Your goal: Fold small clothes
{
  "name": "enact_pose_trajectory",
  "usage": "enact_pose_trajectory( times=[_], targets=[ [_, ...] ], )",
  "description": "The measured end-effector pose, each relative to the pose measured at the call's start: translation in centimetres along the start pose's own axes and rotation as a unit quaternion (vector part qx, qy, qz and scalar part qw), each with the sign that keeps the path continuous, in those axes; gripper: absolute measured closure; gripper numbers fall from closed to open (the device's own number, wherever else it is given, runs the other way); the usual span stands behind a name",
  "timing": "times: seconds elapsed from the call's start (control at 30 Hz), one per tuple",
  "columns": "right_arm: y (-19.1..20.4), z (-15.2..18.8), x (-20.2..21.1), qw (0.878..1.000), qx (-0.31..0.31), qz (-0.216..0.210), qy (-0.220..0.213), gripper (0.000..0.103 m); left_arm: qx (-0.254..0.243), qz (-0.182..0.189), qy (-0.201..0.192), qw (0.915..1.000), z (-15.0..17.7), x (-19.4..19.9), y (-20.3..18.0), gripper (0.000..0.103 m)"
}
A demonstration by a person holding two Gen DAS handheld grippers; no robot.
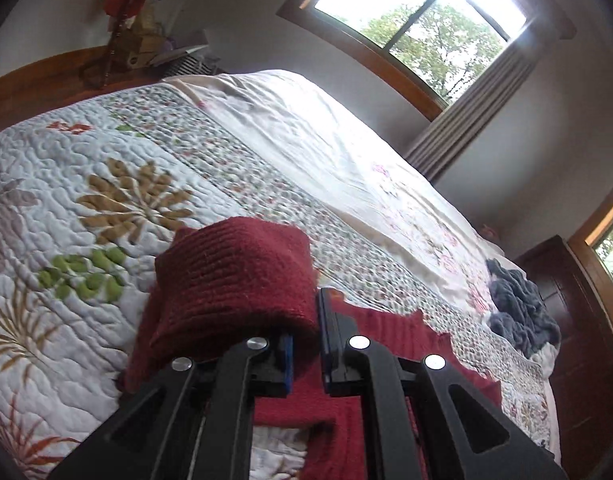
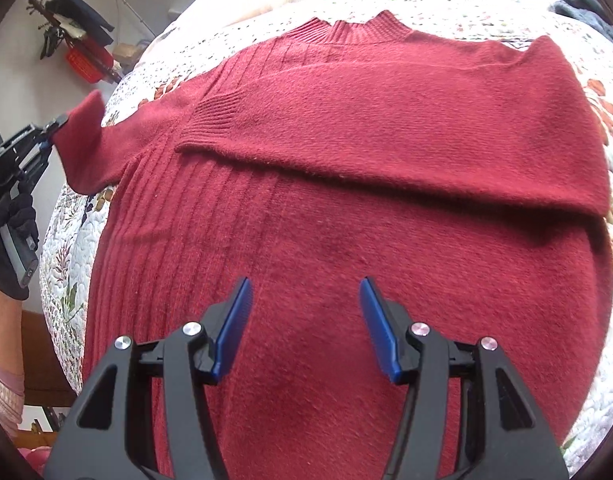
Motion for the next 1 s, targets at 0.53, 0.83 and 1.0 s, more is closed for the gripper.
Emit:
enact_pose_trajectory(
  times=[0.53,0.83,1.0],
  targets=[
    [-2.1,0.9,-0.2,1.000,-0.020,-0.008,0.001,0.048,-0.031,0.049,0.099,0.9935,11.4,-9.0,-10.1,0.093],
    [-2.1,0.6,-0.5,1.000,-0.023,-0.010,0.016,0.046,-0.005,0.050,0.169,0.9844,15.6,-10.0,-7.4,0.086],
    [-0.9,-0.9,-0.3,1.000,-0.017,-0.023,0.013,0.046,-0.020,0.080,0.140,0.9866,13.9,-3.8,-7.6,0.085]
  ],
)
Point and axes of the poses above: each gripper's, at about its wrist camera, not at the fingertips, and x roughly against the way its jaws point, y to its left, z to its underside, the point moved 10 cm from there along -x, roughly the way its jaws point, and after that the axes turned 1 degree about -x, right-handed, at the moved point
